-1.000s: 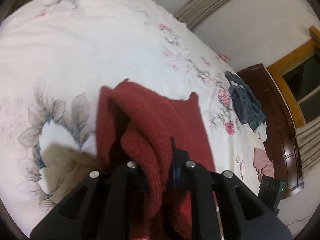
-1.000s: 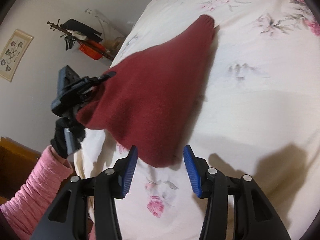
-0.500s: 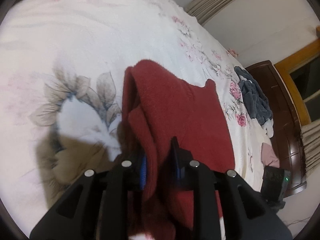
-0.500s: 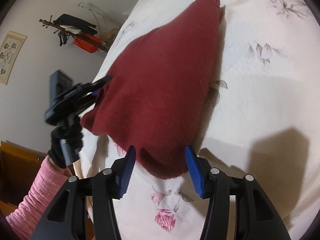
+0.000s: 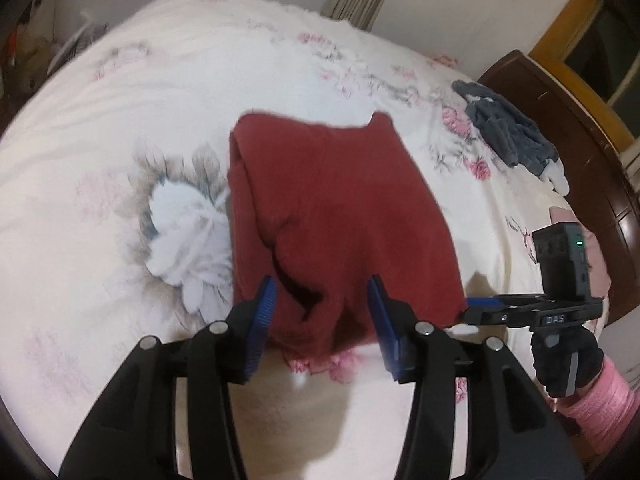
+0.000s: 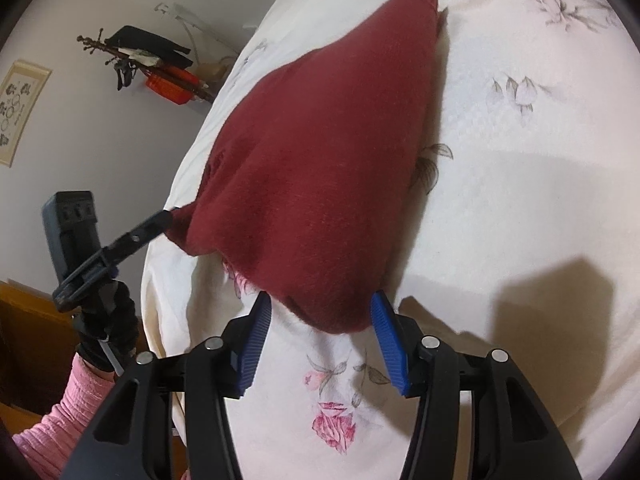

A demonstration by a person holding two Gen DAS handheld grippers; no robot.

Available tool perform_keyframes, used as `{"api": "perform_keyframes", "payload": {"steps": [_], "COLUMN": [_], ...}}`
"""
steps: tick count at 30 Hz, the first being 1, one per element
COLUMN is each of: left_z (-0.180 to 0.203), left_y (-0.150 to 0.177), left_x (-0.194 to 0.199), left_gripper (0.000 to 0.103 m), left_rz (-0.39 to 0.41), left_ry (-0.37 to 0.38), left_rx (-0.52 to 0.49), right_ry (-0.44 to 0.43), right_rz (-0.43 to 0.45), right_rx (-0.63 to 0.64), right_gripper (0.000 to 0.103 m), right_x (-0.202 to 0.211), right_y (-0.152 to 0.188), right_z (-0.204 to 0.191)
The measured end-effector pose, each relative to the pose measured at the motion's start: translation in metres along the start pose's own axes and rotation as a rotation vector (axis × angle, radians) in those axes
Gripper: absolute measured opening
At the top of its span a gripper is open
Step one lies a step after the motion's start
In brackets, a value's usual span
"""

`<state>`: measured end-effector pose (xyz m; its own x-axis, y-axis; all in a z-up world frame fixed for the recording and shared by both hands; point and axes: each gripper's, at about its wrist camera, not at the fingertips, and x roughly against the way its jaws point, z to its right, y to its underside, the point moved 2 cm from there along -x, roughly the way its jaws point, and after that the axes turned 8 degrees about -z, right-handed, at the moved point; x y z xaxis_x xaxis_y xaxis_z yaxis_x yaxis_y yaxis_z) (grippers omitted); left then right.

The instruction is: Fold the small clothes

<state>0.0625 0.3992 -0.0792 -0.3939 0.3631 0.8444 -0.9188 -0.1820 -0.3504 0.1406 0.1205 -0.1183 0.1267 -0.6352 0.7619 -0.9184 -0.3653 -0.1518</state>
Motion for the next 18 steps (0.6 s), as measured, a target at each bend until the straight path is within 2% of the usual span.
{"api": "perform_keyframes", "payload": {"steps": [3, 4, 6, 9, 11, 14, 18], "left_z": [-0.001, -0.002, -0.007, -0.020, -0.043, -0.070, -0.073], "left_y": [0.005, 0.006, 0.007, 0.008, 0.013, 0.027, 0.037], "left_x": [-0.011, -0.014, -0.014, 0.007, 0.025, 0.019, -0.001], "left_gripper": [0.041, 0.024, 0.005, 0.004, 0.004, 0.004, 0.004], "left_rz": [-0.051, -0.064, -0.065, 0.015, 0.067, 0.030, -0.002], "left_ry": [0.027, 0.047, 0.094, 0.149, 0.166, 0.137, 0.124], "left_rx": [0.014, 0.019, 0.038, 0.093, 0.142, 0.205, 0.211], "right_ry": [0.006, 0.009, 0.007, 0.002, -0.008, -0.037, -0.105], "right_rz": [0.002, 0.003, 0.004, 0.004, -0.001, -0.008, -0.025], "right_rx": [0.001, 0.000, -0.001, 0.002, 0.001, -0.016, -0.060], "right_gripper": [0.054, 0.054, 0.054, 0.054, 0.054, 0.054, 0.058], "right_x": [0.001, 0.001, 0.002, 0.001, 0.001, -0.001, -0.015], "right_y": [-0.001, -0.002, -0.004, -0.003, -0.003, -0.004, -0.012], "right_z": [-0.001, -0.002, -0.003, -0.002, -0.001, 0.004, 0.006]}}
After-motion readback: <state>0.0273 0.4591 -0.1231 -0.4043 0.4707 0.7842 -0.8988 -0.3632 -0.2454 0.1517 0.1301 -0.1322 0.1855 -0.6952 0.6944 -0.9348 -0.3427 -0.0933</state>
